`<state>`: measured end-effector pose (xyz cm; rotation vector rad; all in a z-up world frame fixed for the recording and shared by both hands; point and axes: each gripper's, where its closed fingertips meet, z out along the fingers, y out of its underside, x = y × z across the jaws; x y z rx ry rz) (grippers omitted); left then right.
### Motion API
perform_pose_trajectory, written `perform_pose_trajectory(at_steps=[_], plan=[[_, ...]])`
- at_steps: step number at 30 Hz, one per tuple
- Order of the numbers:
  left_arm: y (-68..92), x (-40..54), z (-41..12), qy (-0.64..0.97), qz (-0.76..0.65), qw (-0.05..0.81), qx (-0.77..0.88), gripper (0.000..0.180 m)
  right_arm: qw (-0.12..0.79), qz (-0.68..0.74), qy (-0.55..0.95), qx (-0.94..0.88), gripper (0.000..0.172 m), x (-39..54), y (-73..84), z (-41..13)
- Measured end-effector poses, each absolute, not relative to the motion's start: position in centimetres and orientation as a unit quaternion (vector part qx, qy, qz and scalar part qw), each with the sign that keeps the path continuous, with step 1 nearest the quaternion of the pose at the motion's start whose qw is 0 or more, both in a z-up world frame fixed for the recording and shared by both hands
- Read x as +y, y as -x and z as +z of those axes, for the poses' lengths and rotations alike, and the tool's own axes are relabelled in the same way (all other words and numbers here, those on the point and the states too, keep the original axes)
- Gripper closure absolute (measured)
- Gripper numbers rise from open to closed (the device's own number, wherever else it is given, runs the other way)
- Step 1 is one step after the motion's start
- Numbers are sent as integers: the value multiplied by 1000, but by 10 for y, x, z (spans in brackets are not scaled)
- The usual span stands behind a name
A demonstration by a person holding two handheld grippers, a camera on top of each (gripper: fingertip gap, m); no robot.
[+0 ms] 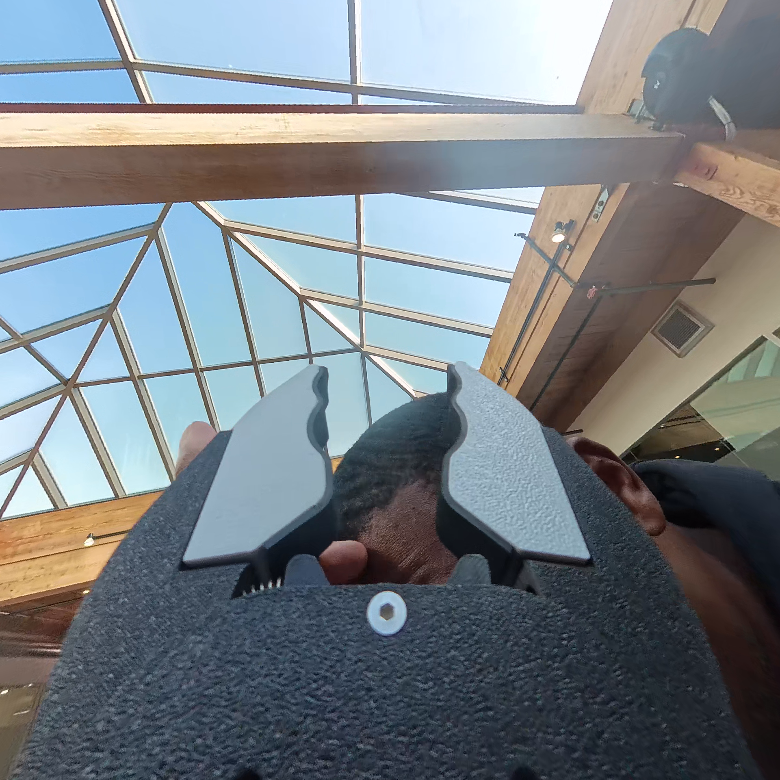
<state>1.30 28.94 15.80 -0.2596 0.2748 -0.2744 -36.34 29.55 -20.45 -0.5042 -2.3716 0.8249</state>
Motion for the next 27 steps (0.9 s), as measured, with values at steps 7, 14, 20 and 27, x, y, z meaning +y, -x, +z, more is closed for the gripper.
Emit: perform_pose_trajectory(at_steps=[7, 14, 20, 27], plan=[[-9, 292, 157, 134, -152, 970, 131, 128, 286, 310, 188, -887, 151, 295, 363, -204], [-18, 295, 165, 147, -160, 966, 143, 128, 285, 309, 188, -888, 151, 295, 363, -205], [-22, 297, 174, 154, -161, 964, 144, 129, 284, 308, 187, -889, 152, 295, 362, -205], [-14, 294, 178, 139, -193, 962, 132, 131, 283, 307, 186, -889, 152, 294, 362, -206]])
